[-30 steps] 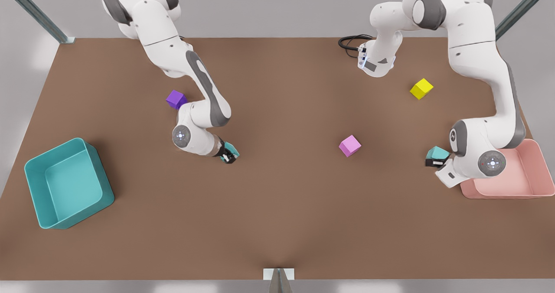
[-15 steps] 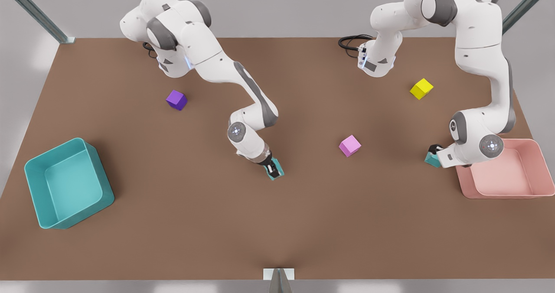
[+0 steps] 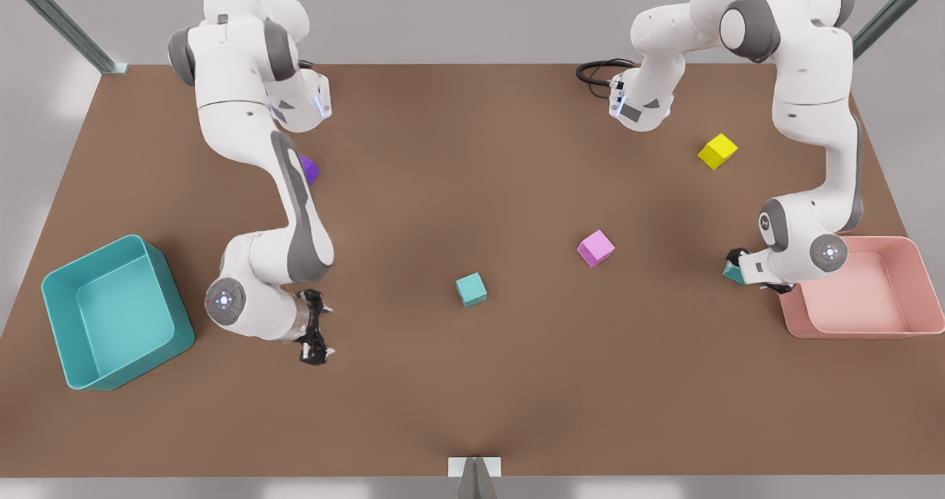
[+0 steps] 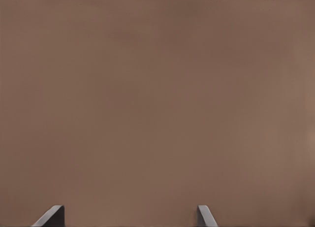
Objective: Stack the two blue cubes on top of each other
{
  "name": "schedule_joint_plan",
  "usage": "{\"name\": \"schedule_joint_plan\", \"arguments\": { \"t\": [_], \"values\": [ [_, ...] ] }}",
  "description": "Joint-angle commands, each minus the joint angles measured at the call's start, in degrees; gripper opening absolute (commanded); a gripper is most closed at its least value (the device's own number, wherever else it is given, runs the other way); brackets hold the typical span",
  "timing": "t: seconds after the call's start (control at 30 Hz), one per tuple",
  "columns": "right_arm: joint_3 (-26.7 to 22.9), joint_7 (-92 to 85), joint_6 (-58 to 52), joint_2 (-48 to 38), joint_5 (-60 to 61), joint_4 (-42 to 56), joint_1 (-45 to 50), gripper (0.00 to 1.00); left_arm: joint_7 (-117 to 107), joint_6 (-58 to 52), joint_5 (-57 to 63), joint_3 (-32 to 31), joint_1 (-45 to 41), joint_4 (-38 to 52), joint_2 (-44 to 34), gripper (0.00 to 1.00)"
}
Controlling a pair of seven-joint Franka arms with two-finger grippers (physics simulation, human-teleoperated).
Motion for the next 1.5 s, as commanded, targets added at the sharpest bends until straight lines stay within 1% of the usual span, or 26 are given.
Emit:
{"name": "schedule_joint_plan", "arguments": {
  "t": [0.0,0.03,0.07,0.1,0.13,0.17,0.2,0.23,0.3,0.33,0.43,0.5,0.57,0.6,0.67,0.7,0.73,0.77,0.83,1.03,1.13,1.2,1.37,1.4,1.43,1.47],
  "values": [
    [-0.2,-67.9,-22.4,-0.4,-12.6,2.5,-1.4,1.00,8.8,0.6,-0.2,0.0,0.2,0.0,0.5,1.00],
    [-0.5,-85.4,-21.9,-3.1,-14.8,3.9,-1.5,1.00,8.8,0.6,-0.2,0.0,0.2,0.1,0.9,1.00],
    [-0.7,-91.6,-22.3,-8.7,-15.0,5.0,-1.1,1.00,8.8,0.6,-0.2,0.0,0.2,0.0,1.4,1.00],
    [-0.5,-91.9,-22.6,-14.2,-15.3,4.4,-1.2,1.00,8.8,0.7,-0.2,0.0,0.3,0.0,1.6,1.00],
    [-0.7,-91.8,-22.7,-16.5,-16.0,4.6,-1.3,1.00,8.8,0.7,-0.2,0.0,0.3,0.0,1.6,0.93],
    [1.5,-91.1,-21.6,-22.8,-18.6,0.3,-2.8,1.00,8.8,0.7,-0.2,0.0,0.4,0.0,1.7,0.76],
    [11.2,-91.1,-14.9,-28.5,-22.9,-7.6,-9.2,1.00,8.8,0.7,-0.3,0.0,0.4,0.1,2.0,0.74],
    [17.6,-88.4,-13.2,-31.0,-25.2,-10.7,-13.1,1.00,8.8,1.3,-0.3,0.0,0.4,0.1,2.2,0.74],
    [18.0,-87.4,-13.2,-30.5,-25.1,-11.4,-14.7,1.00,8.7,1.3,-0.3,0.0,0.4,0.1,2.1,0.74],
    [17.8,-87.5,-13.8,-28.4,-25.2,-10.7,-13.7,1.00,6.5,0.7,-0.3,0.0,0.2,0.1,1.3,0.73],
    [17.7,-87.3,-16.8,-28.0,-25.2,-10.5,-13.7,1.00,-0.4,-2.6,-0.2,-0.2,-1.1,0.1,-0.8,0.74],
    [17.8,-83.7,-19.0,-28.0,-26.0,-10.5,-12.7,1.00,-11.5,-7.3,-0.2,-0.4,-5.2,0.2,-3.6,0.74],
    [17.4,-83.7,-19.1,-27.9,-25.7,-9.1,-13.3,1.00,-25.7,-12.9,-0.1,-0.4,-14.4,2.8,-4.7,0.74],
    [17.5,-83.9,-19.3,-27.8,-25.9,-9.2,-13.0,1.00,-30.6,-17.0,-0.2,-2.1,-16.0,6.5,-4.4,0.74],
    [17.9,-84.2,-20.2,-27.0,-25.0,-9.0,-12.5,1.00,-52.9,-20.0,-0.2,-15.6,-17.0,12.8,-2.6,0.74],
    [17.9,-84.2,-20.2,-27.1,-25.0,-8.7,-12.4,1.00,-64.4,-20.0,-0.1,-20.1,-19.3,16.3,-0.1,0.74],
    [17.9,-84.3,-20.3,-27.1,-25.0,-8.6,-12.3,1.00,-74.1,-20.0,-0.2,-22.1,-23.4,21.6,3.9,0.74],
    [18.0,-84.3,-20.5,-27.1,-25.0,-8.5,-12.2,1.00,-80.8,-20.0,-0.1,-22.1,-27.4,25.3,7.0,0.74],
    [18.0,-84.3,-21.4,-27.1,-24.9,-8.5,-11.6,1.00,-90.2,-20.0,0.0,-22.5,-31.5,31.7,11.9,0.74],
    [18.0,-84.3,-22.1,-27.0,-24.9,-8.5,-11.0,1.00,-101.1,-20.4,0.2,-22.4,-38.7,44.0,19.6,0.74],
    [18.0,-84.4,-22.1,-26.9,-24.8,-8.5,-11.0,1.00,-102.9,-21.7,0.4,-22.2,-40.0,50.8,23.7,0.74],
    [18.0,-84.4,-22.1,-26.9,-24.8,-8.5,-11.0,1.00,-102.9,-21.8,0.5,-22.1,-40.4,52.7,24.9,0.74],
    [18.0,-84.4,-22.2,-26.9,-24.8,-8.6,-10.8,1.00,-102.9,-22.1,0.5,-22.0,-41.1,52.8,25.0,0.74],
    [18.0,-84.4,-22.2,-26.9,-24.8,-8.6,-10.8,1.00,-102.9,-22.1,0.5,-22.0,-41.2,52.8,25.3,0.83],
    [18.0,-84.4,-22.2,-26.9,-24.8,-8.6,-10.8,1.00,-103.0,-22.1,0.5,-22.0,-41.2,52.8,25.5,1.00],
    [18.0,-84.4,-22.2,-26.8,-24.8,-8.6,-10.8,1.00,-103.0,-22.0,0.5,-22.0,-41.2,52.8,25.5,1.00]
  ]
}}
